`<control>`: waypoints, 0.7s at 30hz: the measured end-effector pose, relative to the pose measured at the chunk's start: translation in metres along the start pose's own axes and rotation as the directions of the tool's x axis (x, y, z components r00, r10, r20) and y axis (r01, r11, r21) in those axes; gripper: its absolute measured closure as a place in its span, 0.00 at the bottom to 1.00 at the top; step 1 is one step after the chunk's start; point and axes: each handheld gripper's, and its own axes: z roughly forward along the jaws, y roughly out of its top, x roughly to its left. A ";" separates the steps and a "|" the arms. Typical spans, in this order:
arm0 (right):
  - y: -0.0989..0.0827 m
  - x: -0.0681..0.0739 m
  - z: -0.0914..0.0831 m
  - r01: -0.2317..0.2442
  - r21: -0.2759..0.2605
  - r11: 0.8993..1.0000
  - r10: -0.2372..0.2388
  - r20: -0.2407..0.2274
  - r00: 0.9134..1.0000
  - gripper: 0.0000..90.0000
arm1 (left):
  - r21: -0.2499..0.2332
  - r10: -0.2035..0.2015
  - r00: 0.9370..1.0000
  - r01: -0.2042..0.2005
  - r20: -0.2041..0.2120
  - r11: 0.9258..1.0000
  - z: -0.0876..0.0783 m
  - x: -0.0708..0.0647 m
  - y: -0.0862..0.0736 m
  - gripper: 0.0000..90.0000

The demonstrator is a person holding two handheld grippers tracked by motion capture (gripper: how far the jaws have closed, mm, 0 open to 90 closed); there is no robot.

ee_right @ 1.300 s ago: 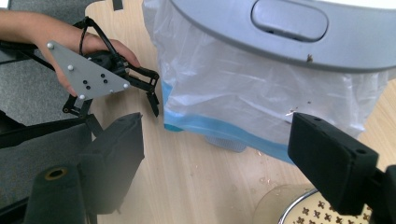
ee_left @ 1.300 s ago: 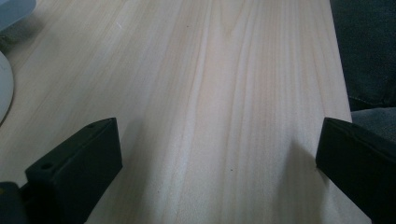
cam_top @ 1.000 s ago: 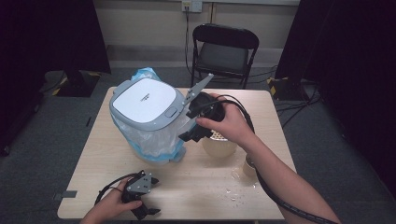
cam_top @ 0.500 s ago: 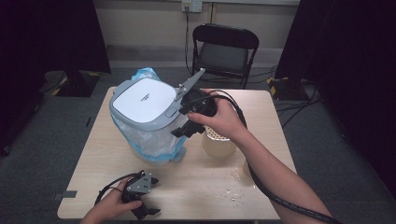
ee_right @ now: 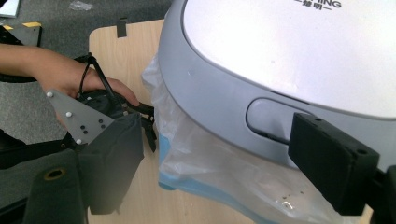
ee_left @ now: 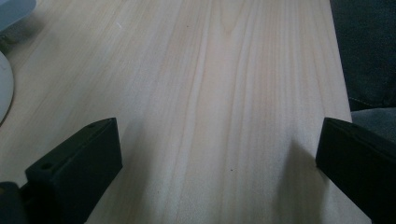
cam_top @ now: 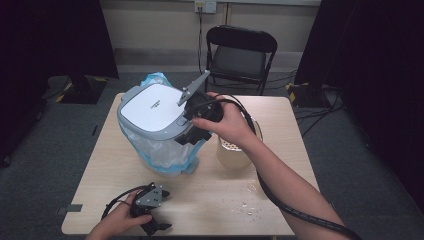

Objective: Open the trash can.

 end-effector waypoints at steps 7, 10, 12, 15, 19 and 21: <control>0.005 -0.003 0.007 0.001 -0.005 1.000 -0.001 0.007 1.000 0.20 | 0.000 0.000 1.000 0.000 0.000 1.000 0.000 0.000 0.000 0.00; 0.005 -0.006 0.009 -0.003 -0.011 1.000 0.003 0.007 1.000 0.18 | 0.000 0.000 1.000 0.000 0.000 1.000 0.000 0.000 0.000 0.00; 0.005 -0.007 0.009 -0.002 -0.021 1.000 0.002 0.000 1.000 0.17 | 0.000 0.000 1.000 0.000 0.000 1.000 0.000 0.000 0.000 0.00; 0.006 -0.007 0.009 -0.009 -0.017 1.000 0.009 -0.003 1.000 0.17 | 0.000 0.000 1.000 0.000 0.000 1.000 0.000 0.000 0.000 0.00; 0.007 -0.005 0.010 -0.001 -0.006 1.000 0.001 0.007 1.000 0.16 | 0.000 0.000 1.000 0.000 0.000 1.000 0.000 0.000 0.000 0.00; 0.007 -0.005 0.011 0.005 -0.002 1.000 -0.005 0.005 1.000 0.15 | 0.000 0.000 1.000 0.000 0.000 1.000 0.000 0.000 0.000 0.00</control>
